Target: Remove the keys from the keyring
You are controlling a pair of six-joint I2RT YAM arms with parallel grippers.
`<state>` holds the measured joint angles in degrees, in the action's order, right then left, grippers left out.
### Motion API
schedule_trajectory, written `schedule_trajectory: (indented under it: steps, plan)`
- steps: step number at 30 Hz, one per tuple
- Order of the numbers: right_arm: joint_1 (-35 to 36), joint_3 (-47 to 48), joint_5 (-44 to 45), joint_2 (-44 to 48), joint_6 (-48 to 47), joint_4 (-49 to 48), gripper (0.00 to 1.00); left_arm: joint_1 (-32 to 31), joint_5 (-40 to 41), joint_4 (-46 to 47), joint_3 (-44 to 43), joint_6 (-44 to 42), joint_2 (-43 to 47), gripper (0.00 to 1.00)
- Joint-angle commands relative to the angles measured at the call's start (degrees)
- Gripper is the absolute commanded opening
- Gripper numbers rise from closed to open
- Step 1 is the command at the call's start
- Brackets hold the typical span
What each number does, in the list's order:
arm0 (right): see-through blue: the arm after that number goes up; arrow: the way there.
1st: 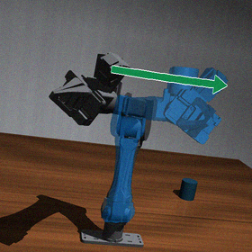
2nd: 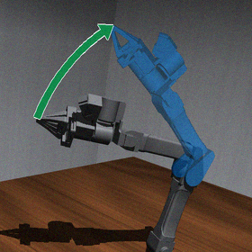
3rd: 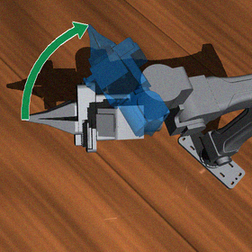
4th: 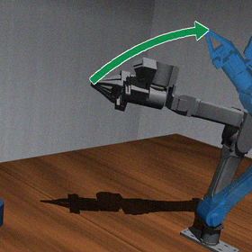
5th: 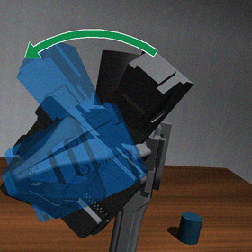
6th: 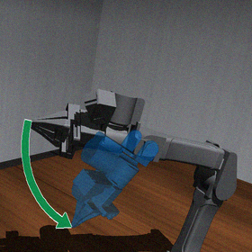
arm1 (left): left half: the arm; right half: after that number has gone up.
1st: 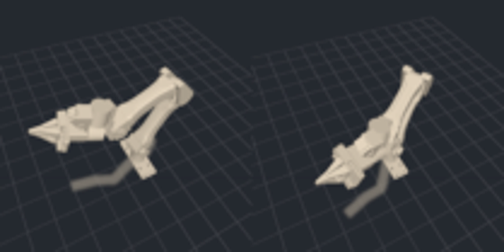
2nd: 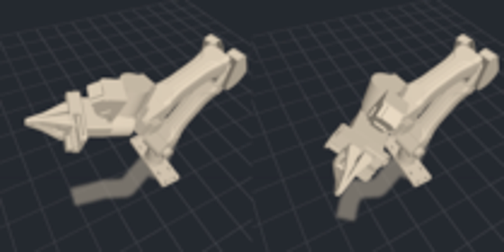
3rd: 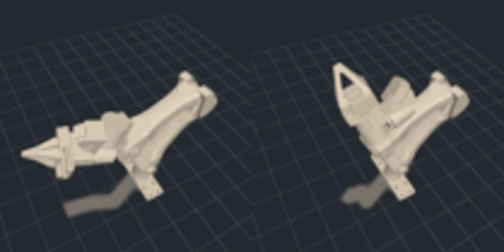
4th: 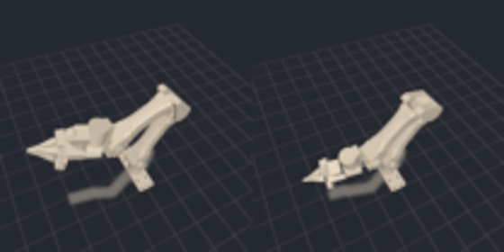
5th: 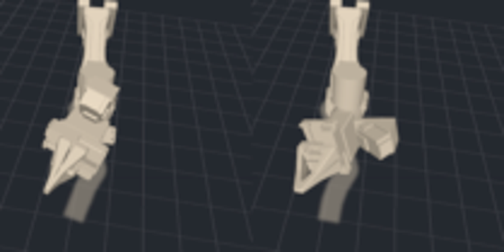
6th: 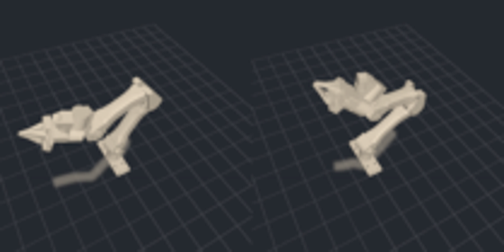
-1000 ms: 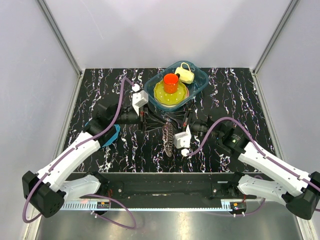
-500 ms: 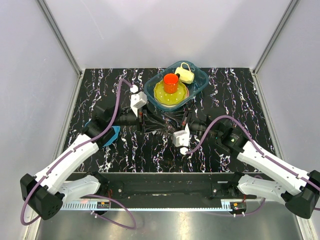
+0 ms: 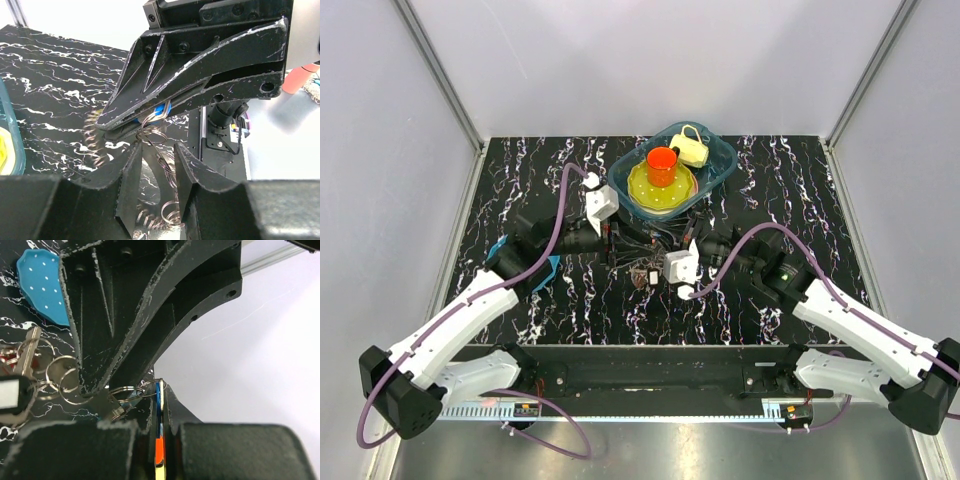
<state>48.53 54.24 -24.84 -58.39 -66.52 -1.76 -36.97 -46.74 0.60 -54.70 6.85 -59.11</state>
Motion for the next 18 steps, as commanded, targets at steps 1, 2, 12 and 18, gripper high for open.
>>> schedule_trajectory:
  steps: [1,2,12,18]
  plan:
    - [-0.19,3.59,1.72,-0.06,4.38,-4.48,0.0,-0.82,5.16,2.04,0.38,-2.28,2.07,0.37]
    - [-0.19,3.59,2.07,-0.14,4.82,-4.39,0.0,-0.82,5.86,1.95,0.47,-2.37,2.42,0.37]
    - [-0.19,3.86,4.18,-0.06,8.95,-3.52,0.0,-0.91,12.55,4.94,3.19,-2.9,5.23,0.42]
    - [-0.19,3.86,5.68,-0.14,10.62,-3.34,0.0,-0.91,16.15,4.58,3.81,-2.63,8.57,0.45]
